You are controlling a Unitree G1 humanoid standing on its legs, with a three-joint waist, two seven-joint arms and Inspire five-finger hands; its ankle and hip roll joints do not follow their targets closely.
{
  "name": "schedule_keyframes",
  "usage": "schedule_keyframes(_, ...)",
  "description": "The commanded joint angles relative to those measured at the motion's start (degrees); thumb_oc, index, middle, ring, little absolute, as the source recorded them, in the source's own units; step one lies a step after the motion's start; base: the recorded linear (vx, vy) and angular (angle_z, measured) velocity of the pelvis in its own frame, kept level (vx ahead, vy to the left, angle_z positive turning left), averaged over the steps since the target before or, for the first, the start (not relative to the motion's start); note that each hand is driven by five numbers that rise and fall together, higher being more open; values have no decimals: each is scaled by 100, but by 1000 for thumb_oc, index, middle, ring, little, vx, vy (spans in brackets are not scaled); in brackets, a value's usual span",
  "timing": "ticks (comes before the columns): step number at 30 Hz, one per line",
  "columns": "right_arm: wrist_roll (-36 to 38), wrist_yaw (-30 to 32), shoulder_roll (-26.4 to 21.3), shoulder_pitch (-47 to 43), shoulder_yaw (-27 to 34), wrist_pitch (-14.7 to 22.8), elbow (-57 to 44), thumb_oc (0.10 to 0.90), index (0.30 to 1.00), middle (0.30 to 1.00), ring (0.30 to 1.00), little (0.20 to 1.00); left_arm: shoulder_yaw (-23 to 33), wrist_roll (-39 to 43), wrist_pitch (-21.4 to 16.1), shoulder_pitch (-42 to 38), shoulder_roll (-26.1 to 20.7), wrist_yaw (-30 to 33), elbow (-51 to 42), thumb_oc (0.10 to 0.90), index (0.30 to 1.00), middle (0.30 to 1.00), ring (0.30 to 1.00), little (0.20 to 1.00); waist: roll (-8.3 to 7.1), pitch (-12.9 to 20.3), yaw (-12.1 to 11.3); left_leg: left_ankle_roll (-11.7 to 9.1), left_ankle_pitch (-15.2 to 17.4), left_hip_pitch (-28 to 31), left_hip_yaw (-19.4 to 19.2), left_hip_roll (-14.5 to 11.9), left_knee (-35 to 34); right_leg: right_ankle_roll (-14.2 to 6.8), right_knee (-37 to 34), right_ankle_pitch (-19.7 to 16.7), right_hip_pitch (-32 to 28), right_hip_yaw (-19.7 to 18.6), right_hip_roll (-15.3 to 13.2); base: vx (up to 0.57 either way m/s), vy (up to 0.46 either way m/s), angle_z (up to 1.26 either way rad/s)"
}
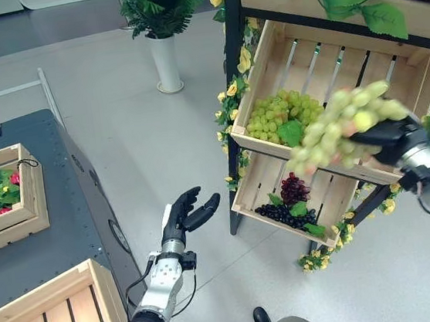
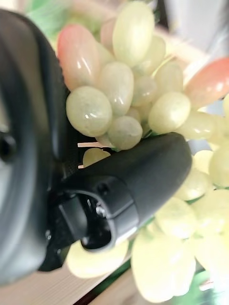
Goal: Pick up the fruits from the basket on one side to the basket on the other side
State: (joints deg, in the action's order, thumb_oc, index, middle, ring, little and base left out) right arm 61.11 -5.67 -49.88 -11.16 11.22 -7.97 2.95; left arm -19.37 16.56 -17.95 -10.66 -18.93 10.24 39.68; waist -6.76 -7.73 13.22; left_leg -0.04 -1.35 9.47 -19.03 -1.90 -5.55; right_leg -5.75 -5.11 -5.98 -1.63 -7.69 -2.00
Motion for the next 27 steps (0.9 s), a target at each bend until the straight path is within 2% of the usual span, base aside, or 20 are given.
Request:
schedule_keyframes(1,-191,324,-672,-1320,737,1243,591,400,300,300,300,300,-162,-25,-615,-322,-218,-14,-104,800,900,900,900,900,78,473,-262,68,756,-3,325,149,55,34,11,268,-189,128,429,0,0,0)
schedule_keyframes(4,-206,373,-1127,-1613,604,1291,1267,400,300,300,300,300,-165,-42,-610,-291,-264,-77,-64,800,900,900,900,900,2,477,-378,70,743,-28,419,145,55,40,11,268,-196,185,440,0,0,0)
schedule_keyframes(6,-217,382,-1199,-1696,549,1303,1396,400,300,300,300,300,-163,-54,-609,-290,-270,-104,-56,800,900,900,900,900,-8,474,-396,70,741,-30,441,145,55,42,11,269,-201,200,440,0,0,0)
schedule_keyframes(9,-603,461,-1492,-2036,248,1398,1919,400,300,300,300,300,-218,-100,-604,-275,-310,-159,-61,800,900,900,900,900,-71,470,-523,72,731,-34,554,158,55,53,11,276,-224,276,438,9,-11,0)
schedule_keyframes(12,-687,360,-1551,-2226,64,1341,2158,400,300,300,300,300,-235,-93,-590,-308,-327,-171,-71,800,900,900,900,900,-86,450,-567,70,723,-38,590,169,55,58,11,285,-236,316,426,7,-22,7)
schedule_keyframes(19,-764,152,-1343,-2596,-461,968,2473,400,300,300,300,300,-269,-137,-526,-452,-314,-201,-67,800,900,900,900,900,-69,389,-647,77,722,-36,666,202,55,82,11,315,-254,410,394,4,-2,3)
schedule_keyframes(22,-973,53,-1137,-2745,-748,706,2514,400,300,300,300,300,-258,-133,-473,-481,-297,-248,-48,800,900,900,900,900,-41,380,-663,79,724,-5,679,218,55,94,11,321,-276,448,367,0,0,0)
schedule_keyframes(26,-1153,-70,-993,-2816,-943,595,2603,400,300,300,300,300,-271,-133,-461,-491,-269,-286,4,800,900,900,900,900,-12,395,-657,78,726,11,660,234,55,103,11,326,-278,457,354,9,1,0)
schedule_keyframes(27,-1398,-176,-902,-2830,-1047,568,2741,400,300,300,300,300,-284,-124,-466,-507,-255,-311,32,800,900,900,900,900,14,386,-659,77,727,26,638,244,55,109,11,327,-285,462,342,0,0,0)
